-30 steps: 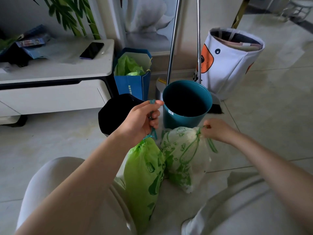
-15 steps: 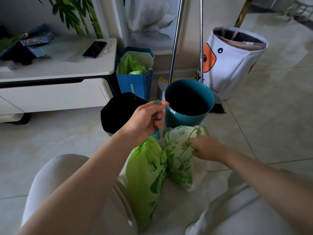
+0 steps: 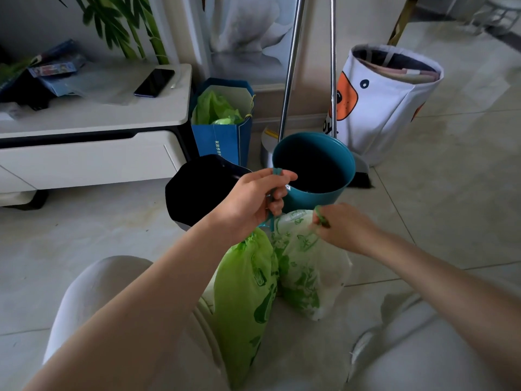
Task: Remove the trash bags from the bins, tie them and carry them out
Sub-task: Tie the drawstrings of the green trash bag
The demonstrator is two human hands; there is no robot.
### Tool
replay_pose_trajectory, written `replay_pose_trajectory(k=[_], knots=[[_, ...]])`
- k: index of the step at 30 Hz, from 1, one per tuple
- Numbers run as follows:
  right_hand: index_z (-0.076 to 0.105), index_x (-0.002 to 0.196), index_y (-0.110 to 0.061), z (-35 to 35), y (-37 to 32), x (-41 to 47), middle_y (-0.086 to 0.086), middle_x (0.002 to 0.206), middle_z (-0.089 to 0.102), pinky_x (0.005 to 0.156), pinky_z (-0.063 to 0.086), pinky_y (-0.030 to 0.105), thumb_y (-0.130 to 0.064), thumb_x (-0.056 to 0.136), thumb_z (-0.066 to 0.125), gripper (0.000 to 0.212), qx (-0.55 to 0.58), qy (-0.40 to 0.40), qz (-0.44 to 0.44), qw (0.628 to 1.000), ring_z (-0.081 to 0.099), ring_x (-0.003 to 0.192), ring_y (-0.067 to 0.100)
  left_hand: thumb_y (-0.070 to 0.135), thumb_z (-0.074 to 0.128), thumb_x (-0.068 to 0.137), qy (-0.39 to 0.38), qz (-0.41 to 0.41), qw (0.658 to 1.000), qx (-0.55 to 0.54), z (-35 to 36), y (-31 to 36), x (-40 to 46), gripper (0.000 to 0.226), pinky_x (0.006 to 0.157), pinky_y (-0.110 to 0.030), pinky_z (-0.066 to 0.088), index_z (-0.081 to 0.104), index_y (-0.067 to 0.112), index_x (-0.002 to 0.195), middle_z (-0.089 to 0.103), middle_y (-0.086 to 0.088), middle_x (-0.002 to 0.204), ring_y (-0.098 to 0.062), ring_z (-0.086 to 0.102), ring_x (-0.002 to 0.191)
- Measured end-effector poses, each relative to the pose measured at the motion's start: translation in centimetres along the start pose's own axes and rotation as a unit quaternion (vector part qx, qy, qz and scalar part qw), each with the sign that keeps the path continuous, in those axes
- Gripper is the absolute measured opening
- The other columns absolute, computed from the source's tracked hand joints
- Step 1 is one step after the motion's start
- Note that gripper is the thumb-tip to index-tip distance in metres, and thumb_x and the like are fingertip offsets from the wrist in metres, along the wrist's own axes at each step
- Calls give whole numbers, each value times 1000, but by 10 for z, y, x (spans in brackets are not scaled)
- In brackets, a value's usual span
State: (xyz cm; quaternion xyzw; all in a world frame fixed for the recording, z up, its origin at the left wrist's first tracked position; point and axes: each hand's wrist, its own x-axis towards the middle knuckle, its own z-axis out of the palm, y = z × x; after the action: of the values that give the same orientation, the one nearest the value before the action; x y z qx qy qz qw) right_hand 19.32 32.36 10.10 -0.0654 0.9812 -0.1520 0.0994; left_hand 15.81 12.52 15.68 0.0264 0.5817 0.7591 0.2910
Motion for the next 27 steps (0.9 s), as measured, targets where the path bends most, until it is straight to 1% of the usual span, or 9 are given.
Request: replay_pose_trajectory(k=[5, 7, 9, 11, 13, 17, 21, 23, 27], knots=[[70, 83, -1, -38, 21, 3, 22, 89, 69, 81, 52, 45, -24, 83, 67, 23, 224, -54, 48, 972, 66, 86, 35, 13, 49, 96, -5, 5, 1000, 31, 7, 3, 5, 16, 52, -25, 28, 62, 3, 98, 37, -1, 62, -12, 34, 52], [69, 82, 2, -57, 28, 2, 18, 81, 67, 76, 49, 41, -31, 77, 68, 33, 277, -56, 65, 957, 63, 77, 28, 12, 49, 96, -2, 3, 999, 50, 12, 7, 11, 16, 51, -24, 27, 62, 2, 95, 38, -1, 61, -12, 33, 51], [67, 77, 2, -76, 32, 3, 10, 74, 65, 70, 47, 34, -26, 81, 66, 29, 328, -64, 71, 940, 58, 72, 18, 12, 49, 96, -8, -8, 997, 77, 17, 12, 21, 17, 48, -23, 28, 62, 1, 94, 39, -1, 59, -11, 33, 50], [63, 69, 0, -95, 34, 6, 10, 69, 62, 67, 51, 26, -11, 89, 59, 23, 435, -92, 75, 893, 58, 71, 21, 12, 49, 96, -12, -24, 994, 110, 22, 17, 34, 18, 47, -22, 28, 61, 0, 92, 40, -1, 57, -12, 33, 48], [57, 61, -7, -116, 36, 12, 7, 59, 52, 69, 51, 30, -8, 90, 56, 29, 510, -126, 66, 848, 52, 64, 23, 13, 49, 96, -14, -36, 988, 151, 27, 23, 52, 20, 47, -22, 29, 62, 1, 86, 41, -1, 55, -12, 34, 47], [49, 62, -13, -139, 46, 37, 2, 54, 39, 65, 49, 30, -14, 94, 54, 32, 493, -173, 99, 847, 39, 50, 15, 14, 46, 98, -53, -102, 973, 200, 47, 31, 87, 26, 40, -19, 34, 58, 1, 78, 42, -3, 49, -15, 38, 41], [57, 69, -11, -159, 57, 49, 10, 61, 54, 65, 55, 36, -20, 89, 60, 22, 377, -260, 131, 879, 52, 52, 19, 12, 48, 96, -86, -178, 950, 241, 76, 45, 97, 26, 44, -22, 36, 58, 4, 73, 47, -6, 53, -15, 43, 44], [59, 73, -9, -169, 62, 44, 9, 64, 57, 61, 50, 31, -18, 88, 60, 18, 356, -292, 141, 877, 54, 57, 20, 9, 49, 93, -81, -199, 942, 257, 93, 52, 93, 24, 48, -20, 38, 58, 5, 71, 51, -5, 57, -13, 47, 49], [63, 78, -5, -194, 71, 15, 11, 69, 56, 65, 36, 32, -20, 86, 60, 17, 341, -283, 157, 883, 48, 66, 20, 20, 49, 92, -104, -179, 839, 503, 128, 52, 71, 23, 58, -22, 40, 68, 12, 81, 64, -6, 78, -11, 55, 65]])
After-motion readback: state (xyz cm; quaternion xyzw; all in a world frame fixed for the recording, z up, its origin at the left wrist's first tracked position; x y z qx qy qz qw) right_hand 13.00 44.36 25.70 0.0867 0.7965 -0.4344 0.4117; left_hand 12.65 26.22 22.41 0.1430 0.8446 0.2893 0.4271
